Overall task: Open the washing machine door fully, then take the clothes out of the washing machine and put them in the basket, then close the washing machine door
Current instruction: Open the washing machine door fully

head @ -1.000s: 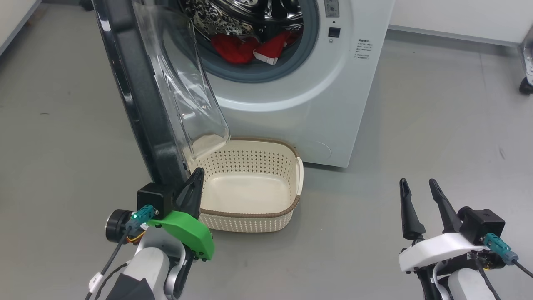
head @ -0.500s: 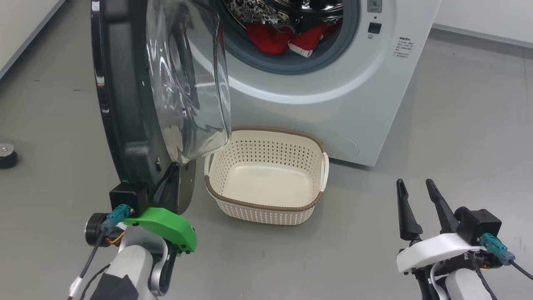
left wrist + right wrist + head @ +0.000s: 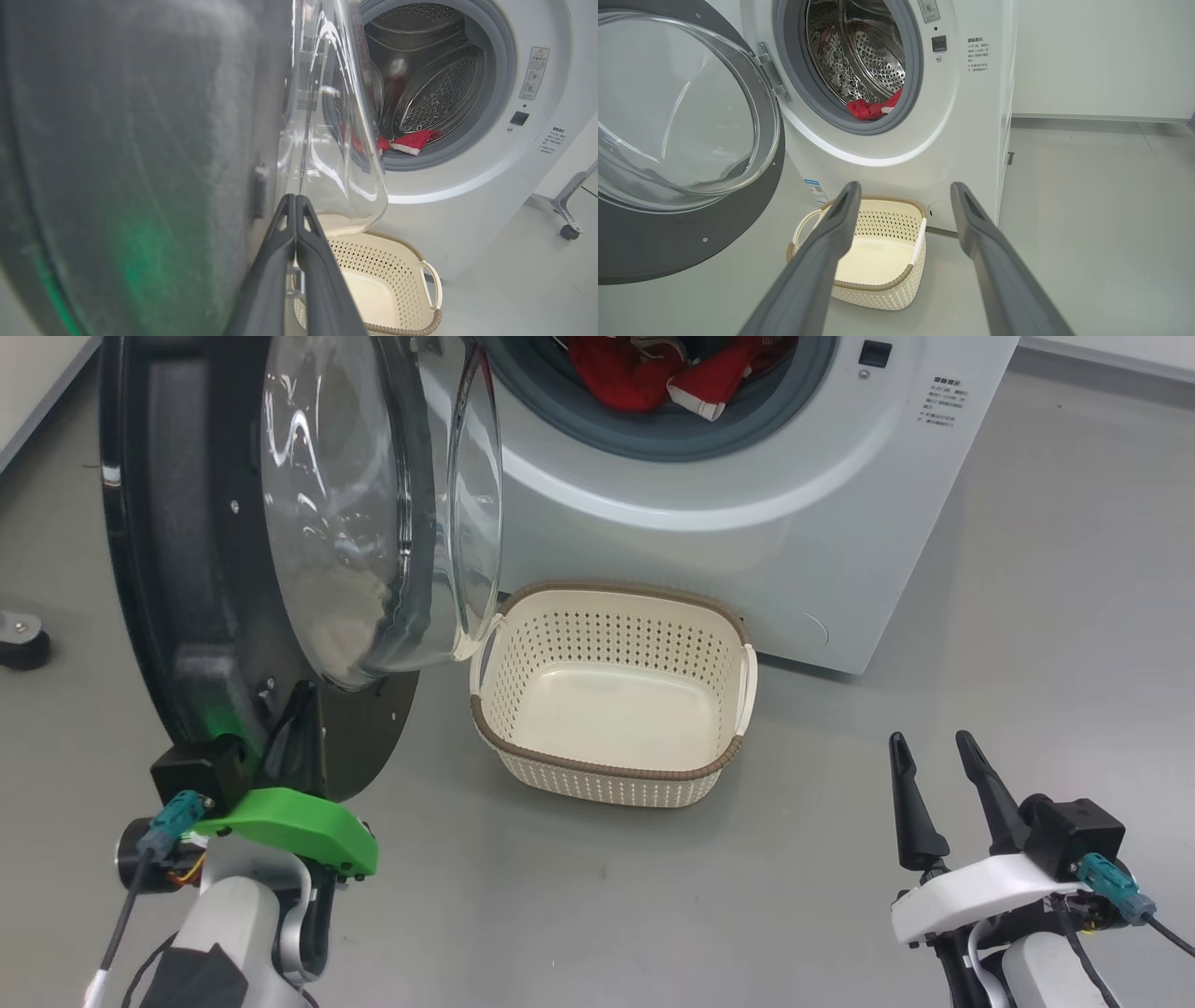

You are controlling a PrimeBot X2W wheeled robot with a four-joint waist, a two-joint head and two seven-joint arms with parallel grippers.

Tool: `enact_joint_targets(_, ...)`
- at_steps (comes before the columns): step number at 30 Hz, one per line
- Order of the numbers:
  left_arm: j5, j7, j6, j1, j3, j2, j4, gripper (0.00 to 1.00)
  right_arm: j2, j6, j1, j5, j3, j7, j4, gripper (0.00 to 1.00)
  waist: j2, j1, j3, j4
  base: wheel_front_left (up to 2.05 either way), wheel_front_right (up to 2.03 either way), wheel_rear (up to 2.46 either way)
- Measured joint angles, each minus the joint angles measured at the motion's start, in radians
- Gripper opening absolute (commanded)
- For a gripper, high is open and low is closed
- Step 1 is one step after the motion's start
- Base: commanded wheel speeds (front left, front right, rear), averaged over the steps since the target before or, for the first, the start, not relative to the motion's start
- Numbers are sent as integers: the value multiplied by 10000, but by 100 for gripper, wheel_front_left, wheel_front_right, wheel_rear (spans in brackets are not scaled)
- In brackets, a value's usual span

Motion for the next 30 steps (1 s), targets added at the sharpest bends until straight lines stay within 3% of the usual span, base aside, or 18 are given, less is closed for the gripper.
enact_joint_targets(30,-1135,-316,265,-645,2888,1143,-548,0,-1049,77,-473,-244,-96,374,-817,100,0,0,2178,117,0,0,0)
